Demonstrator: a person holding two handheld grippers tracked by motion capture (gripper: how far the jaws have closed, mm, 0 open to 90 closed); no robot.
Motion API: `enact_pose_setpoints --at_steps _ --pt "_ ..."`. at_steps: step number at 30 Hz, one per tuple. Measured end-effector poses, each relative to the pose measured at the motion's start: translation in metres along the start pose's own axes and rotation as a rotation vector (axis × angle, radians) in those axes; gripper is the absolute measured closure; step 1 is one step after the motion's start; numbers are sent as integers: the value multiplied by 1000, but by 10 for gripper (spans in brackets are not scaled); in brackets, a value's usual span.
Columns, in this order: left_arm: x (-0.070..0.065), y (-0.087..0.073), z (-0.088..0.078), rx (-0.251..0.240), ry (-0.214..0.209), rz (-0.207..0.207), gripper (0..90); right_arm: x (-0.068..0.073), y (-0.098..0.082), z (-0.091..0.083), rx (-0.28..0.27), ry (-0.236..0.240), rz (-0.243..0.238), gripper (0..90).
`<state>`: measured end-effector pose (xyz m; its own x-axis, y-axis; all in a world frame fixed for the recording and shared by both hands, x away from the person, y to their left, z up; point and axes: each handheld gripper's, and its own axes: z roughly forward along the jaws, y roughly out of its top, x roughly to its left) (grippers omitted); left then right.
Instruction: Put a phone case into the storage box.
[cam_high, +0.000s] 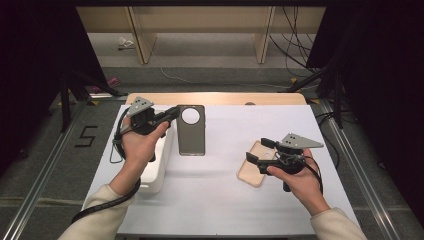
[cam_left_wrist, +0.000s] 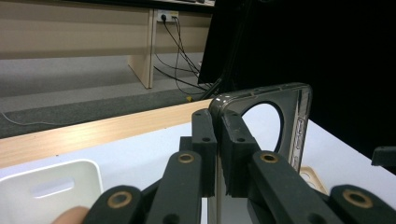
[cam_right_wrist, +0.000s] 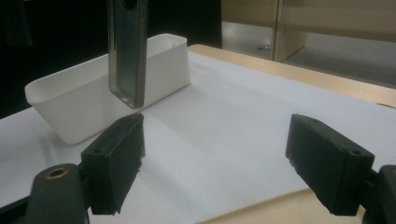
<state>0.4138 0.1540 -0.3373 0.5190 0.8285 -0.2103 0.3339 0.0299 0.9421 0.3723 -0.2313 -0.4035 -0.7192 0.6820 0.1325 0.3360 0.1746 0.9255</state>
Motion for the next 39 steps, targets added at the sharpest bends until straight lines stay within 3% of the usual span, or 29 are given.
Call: enact_pose_setpoints --at_steps 39 --pt "35 16 -19 -38 36 -17 848 -6 -10 -15 8 -33 4 204"
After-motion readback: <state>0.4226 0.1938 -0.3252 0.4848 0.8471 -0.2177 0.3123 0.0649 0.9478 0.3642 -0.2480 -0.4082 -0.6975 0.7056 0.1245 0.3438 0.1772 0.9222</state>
